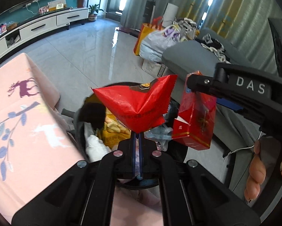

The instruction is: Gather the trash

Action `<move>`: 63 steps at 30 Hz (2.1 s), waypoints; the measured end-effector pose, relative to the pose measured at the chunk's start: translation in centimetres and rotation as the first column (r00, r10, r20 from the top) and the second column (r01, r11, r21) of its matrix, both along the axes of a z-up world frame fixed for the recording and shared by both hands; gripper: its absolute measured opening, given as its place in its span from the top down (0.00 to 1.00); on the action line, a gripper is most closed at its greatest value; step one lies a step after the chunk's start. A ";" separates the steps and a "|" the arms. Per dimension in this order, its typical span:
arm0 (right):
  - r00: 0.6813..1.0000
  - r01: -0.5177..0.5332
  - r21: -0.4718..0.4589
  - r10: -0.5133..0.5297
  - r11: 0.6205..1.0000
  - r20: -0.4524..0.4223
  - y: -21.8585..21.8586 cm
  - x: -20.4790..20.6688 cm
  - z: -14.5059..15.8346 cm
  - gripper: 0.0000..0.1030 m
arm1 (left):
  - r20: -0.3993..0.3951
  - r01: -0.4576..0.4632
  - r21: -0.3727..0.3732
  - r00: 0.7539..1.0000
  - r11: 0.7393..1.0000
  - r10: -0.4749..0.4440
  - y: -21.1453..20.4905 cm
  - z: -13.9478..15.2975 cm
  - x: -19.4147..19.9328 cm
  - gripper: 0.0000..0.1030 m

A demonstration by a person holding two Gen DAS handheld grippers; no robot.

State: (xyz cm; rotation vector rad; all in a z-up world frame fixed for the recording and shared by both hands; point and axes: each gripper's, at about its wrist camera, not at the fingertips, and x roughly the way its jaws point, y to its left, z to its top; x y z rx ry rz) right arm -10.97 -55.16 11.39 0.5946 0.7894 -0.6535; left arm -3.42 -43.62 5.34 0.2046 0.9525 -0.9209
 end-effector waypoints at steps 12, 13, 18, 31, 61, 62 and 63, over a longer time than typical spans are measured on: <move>0.995 -0.015 0.070 0.021 0.997 -0.093 -1.9 1.2 -3.3 0.41 | -0.070 0.003 0.064 0.998 0.998 0.002 -1.5 -3.3 0.0 0.96; 0.995 -0.017 0.072 0.024 0.997 -0.096 -1.8 1.2 -3.4 0.41 | -0.075 0.000 0.065 0.997 0.998 0.005 -1.5 -3.3 0.1 0.96; 0.992 -0.023 0.079 0.032 0.997 -0.120 -1.9 1.5 -4.1 0.41 | -0.104 -0.015 0.070 0.994 0.997 0.023 -1.4 -4.0 0.7 0.96; 0.991 -0.010 0.051 0.017 0.999 -0.132 -1.8 1.4 -3.6 0.41 | -0.153 -0.009 0.091 0.988 0.996 0.023 -1.4 -5.2 1.1 0.93; 1.000 0.015 -0.159 -0.018 0.987 -0.016 0.9 -2.5 3.6 0.03 | 0.017 -0.127 -0.214 0.991 0.969 0.133 6.7 8.1 -2.7 0.03; 1.000 0.006 -0.172 -0.008 0.985 -0.013 1.1 -2.8 3.9 0.03 | 0.023 -0.130 -0.218 0.990 0.967 0.138 6.9 8.6 -3.0 0.03; 1.000 -0.001 -0.185 -0.002 0.983 -0.011 1.3 -3.0 4.2 0.03 | 0.036 -0.133 -0.212 0.989 0.968 0.144 7.0 9.1 -3.4 0.03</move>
